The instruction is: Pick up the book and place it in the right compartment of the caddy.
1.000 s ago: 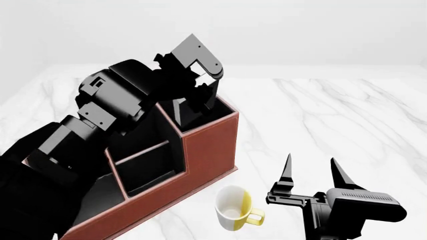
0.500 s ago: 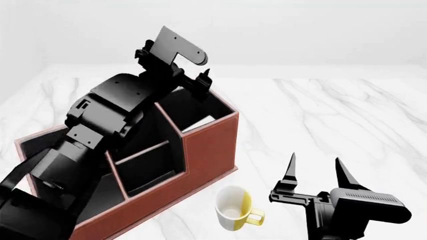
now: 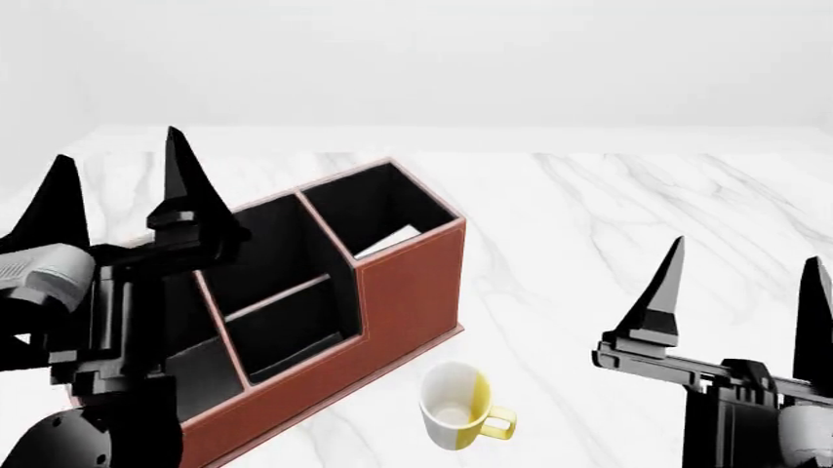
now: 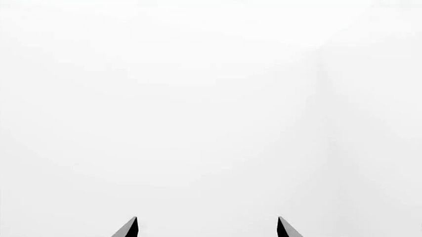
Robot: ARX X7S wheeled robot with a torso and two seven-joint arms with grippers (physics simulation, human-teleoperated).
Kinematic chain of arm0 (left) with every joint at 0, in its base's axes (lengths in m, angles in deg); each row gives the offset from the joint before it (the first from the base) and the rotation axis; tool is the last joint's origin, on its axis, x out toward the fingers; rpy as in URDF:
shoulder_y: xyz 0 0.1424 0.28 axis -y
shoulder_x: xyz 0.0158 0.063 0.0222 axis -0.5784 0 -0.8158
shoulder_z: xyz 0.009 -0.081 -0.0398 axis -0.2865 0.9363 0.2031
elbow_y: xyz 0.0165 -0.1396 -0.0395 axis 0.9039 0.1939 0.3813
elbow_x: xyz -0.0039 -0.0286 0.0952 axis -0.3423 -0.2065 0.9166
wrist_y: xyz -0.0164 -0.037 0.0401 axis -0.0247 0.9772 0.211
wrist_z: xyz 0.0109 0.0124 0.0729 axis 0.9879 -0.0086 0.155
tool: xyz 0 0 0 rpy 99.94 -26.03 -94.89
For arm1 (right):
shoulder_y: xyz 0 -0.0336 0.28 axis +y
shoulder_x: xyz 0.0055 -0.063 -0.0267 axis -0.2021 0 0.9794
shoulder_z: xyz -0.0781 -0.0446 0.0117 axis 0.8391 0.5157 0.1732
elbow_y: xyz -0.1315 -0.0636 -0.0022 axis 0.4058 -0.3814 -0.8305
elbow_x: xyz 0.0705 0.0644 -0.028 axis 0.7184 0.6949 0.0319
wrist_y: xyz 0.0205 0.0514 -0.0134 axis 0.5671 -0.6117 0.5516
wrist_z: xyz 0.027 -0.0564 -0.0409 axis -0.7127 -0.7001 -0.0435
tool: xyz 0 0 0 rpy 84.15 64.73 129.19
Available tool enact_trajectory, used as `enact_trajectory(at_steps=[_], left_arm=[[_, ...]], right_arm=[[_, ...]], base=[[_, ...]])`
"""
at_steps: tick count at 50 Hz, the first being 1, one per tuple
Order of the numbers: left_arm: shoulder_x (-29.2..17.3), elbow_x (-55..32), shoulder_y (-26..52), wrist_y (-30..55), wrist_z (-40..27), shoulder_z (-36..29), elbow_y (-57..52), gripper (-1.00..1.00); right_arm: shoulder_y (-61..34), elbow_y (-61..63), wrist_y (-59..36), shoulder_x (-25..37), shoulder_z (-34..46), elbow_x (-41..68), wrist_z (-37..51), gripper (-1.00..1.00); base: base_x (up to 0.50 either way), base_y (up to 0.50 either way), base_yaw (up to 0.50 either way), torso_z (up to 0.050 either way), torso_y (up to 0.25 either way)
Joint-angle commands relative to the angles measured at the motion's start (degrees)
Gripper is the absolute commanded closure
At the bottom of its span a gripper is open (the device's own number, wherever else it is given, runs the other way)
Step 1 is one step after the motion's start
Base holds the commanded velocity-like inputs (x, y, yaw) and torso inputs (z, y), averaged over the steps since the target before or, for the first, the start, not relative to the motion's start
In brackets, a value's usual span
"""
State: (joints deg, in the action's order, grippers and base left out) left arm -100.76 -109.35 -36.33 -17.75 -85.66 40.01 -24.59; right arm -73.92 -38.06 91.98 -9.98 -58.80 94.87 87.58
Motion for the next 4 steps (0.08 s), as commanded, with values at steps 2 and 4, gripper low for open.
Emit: enact_trajectory(at_steps=[2,4], left_arm=[[-0.12,5.77,-18.56,-12.78,-3.56,7.36,-13.67,-1.0],[0.06,6.02,-18.91,-13.19,-3.66,7.56,-13.7,-1.0]], right_arm=[[5.55,8.43,6.03,0.38,-3.26,-6.8,0.94,-1.0],[6.14,8.3,6.9,0.5,-3.62,-6.83,1.13,-1.0]], base=[[0.0,0.0,0.0,0.0,0.0],[0.0,0.0,0.0,0.0,0.0]])
